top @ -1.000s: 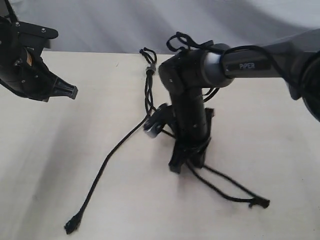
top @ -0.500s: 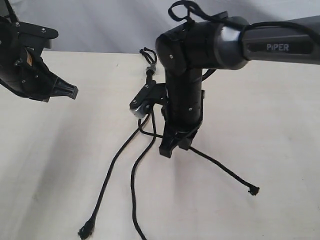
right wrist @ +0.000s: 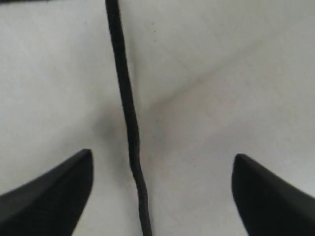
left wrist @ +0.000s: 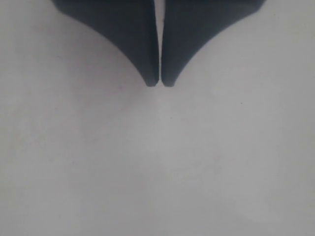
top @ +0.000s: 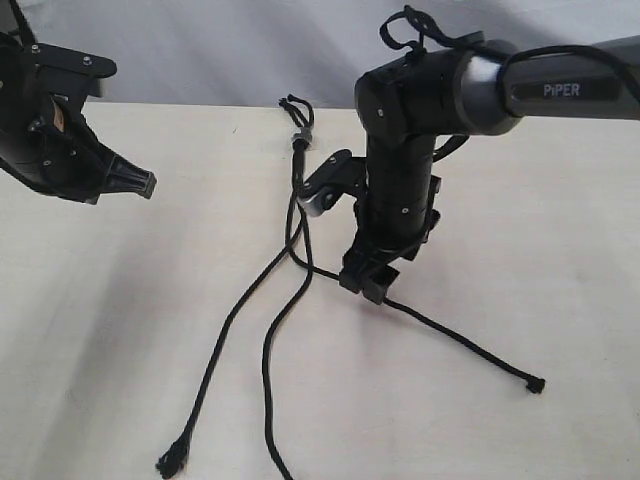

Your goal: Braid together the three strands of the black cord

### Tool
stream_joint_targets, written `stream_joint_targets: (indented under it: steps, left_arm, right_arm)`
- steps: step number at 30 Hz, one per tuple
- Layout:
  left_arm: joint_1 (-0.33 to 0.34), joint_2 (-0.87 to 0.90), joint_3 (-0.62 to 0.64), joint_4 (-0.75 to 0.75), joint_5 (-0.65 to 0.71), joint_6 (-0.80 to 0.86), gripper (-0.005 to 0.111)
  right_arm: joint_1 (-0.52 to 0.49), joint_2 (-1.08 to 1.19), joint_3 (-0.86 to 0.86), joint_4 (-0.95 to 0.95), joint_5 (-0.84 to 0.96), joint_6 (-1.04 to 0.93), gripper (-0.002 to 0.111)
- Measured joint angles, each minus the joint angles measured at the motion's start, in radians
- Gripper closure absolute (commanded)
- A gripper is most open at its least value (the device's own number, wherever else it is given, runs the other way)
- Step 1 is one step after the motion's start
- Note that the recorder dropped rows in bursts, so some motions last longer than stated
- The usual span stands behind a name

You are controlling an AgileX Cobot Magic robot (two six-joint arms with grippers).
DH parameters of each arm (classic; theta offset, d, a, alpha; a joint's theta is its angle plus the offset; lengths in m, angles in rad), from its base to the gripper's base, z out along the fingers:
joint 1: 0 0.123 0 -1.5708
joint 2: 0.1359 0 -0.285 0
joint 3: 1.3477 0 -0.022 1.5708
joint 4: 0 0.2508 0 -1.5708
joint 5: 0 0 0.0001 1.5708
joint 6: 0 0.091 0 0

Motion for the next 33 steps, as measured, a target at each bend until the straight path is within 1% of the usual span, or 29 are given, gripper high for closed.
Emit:
stream_joint_targets:
  steps: [1, 3, 6, 8, 10, 13, 15, 17, 19, 21, 23, 25, 28, 30, 33]
  left_arm:
    - [0.0, 0.0, 0.0, -0.007, 0.0, 0.005, 0.104]
    - [0.0, 0.0, 0.0, -0.041, 0.016, 0.035, 0.104]
    - [-0.012, -0.002, 0.0, -0.126, 0.078, 0.124, 0.104]
    - [-0.038, -0.012, 0.0, -0.209, 0.11, 0.172, 0.104]
    - [-0.079, -0.022, 0.0, -0.287, 0.122, 0.229, 0.104]
    - [-0.182, -0.031, 0.0, -0.373, 0.125, 0.299, 0.104]
    - [-0.258, -0.031, 0.0, -0.38, 0.099, 0.319, 0.104]
    - [-0.337, -0.024, 0.012, -0.371, 0.037, 0.329, 0.104]
    - [-0.403, -0.007, 0.032, -0.366, -0.032, 0.333, 0.103]
    - [-0.447, 0.015, 0.056, -0.362, -0.088, 0.333, 0.097]
    - [-0.483, 0.04, 0.066, -0.362, -0.134, 0.322, 0.085]
    - [-0.5, 0.055, 0.07, -0.362, -0.168, 0.309, 0.069]
    - [-0.503, 0.068, 0.07, -0.362, -0.184, 0.289, 0.051]
    - [-0.503, 0.077, 0.07, -0.362, -0.186, 0.279, 0.047]
    - [-0.503, 0.097, 0.07, -0.362, -0.192, 0.258, 0.047]
  right_arm:
    - [-0.002, -0.007, 0.002, 0.0, -0.018, 0.01, 0.019]
    - [-0.021, -0.042, 0.002, 0.0, -0.075, 0.042, 0.02]
    - [-0.068, -0.126, 0.005, 0.015, -0.166, 0.101, 0.02]
    - [-0.1, -0.191, 0.025, 0.049, -0.243, 0.117, 0.02]
    - [-0.127, -0.265, 0.079, 0.072, -0.323, 0.124, 0.02]
    - [-0.162, -0.361, 0.213, 0.082, -0.48, 0.133, 0.02]
    - [-0.185, -0.418, 0.327, 0.085, -0.594, 0.133, 0.02]
    - [-0.212, -0.46, 0.424, 0.094, -0.713, 0.133, 0.02]
    - [-0.246, -0.499, 0.506, 0.094, -0.821, 0.133, 0.02]
    - [-0.285, -0.527, 0.582, 0.094, -0.924, 0.133, 0.02]
    - [-0.317, -0.539, 0.621, 0.094, -0.994, 0.133, 0.02]
    - [-0.344, -0.541, 0.634, 0.094, -1.036, 0.135, 0.02]
    - [-0.357, -0.541, 0.638, 0.094, -1.065, 0.137, 0.02]
    - [-0.357, -0.541, 0.64, 0.094, -1.07, 0.137, 0.02]
    - [-0.355, -0.541, 0.64, 0.094, -1.081, 0.137, 0.02]
